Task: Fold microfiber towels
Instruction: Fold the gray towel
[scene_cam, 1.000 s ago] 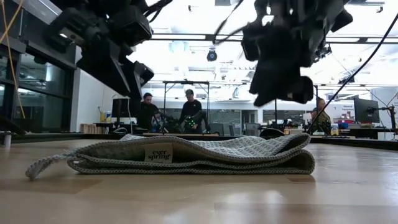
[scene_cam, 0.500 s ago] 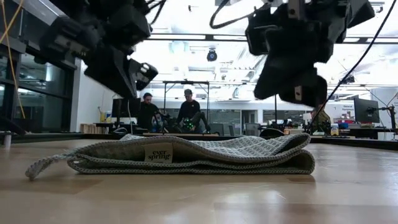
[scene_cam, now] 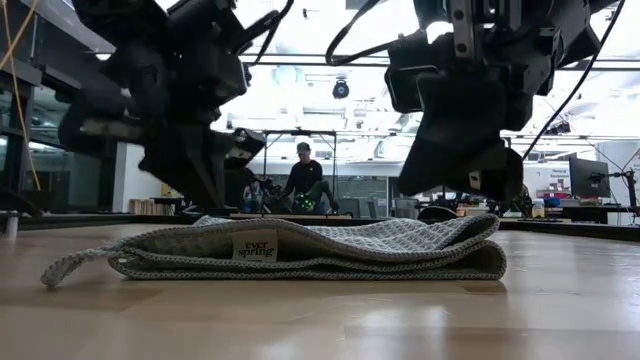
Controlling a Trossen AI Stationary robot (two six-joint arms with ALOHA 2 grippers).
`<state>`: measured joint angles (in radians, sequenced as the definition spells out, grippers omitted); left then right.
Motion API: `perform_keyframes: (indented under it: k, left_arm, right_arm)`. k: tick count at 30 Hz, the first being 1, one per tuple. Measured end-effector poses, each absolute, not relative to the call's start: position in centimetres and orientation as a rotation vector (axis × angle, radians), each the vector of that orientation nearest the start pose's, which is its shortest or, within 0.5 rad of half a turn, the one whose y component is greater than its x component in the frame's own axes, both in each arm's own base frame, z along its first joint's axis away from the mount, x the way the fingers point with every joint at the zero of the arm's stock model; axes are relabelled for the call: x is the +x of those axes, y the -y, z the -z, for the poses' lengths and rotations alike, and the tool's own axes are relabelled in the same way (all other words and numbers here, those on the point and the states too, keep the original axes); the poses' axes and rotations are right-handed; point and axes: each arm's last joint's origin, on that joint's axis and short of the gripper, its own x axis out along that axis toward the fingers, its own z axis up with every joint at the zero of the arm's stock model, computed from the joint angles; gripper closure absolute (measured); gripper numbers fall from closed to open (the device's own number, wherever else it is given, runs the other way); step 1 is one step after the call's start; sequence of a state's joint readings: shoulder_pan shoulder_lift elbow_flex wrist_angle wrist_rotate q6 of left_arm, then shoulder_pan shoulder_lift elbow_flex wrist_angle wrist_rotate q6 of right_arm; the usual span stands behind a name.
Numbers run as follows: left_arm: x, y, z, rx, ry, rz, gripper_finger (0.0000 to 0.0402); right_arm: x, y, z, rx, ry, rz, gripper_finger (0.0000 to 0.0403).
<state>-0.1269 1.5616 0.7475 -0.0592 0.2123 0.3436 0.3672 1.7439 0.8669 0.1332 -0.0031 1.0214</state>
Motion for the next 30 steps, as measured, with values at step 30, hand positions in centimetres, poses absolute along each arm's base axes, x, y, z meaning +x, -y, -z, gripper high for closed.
perform_keyframes:
  k: [30]
  left_arm:
    - [29.1, 4.9, -13.5, 0.165, -0.916, 0.395, 0.0402]
  right_arm:
    - [31.5, -12.8, -11.5, 0.83, -0.928, 0.178, 0.0399]
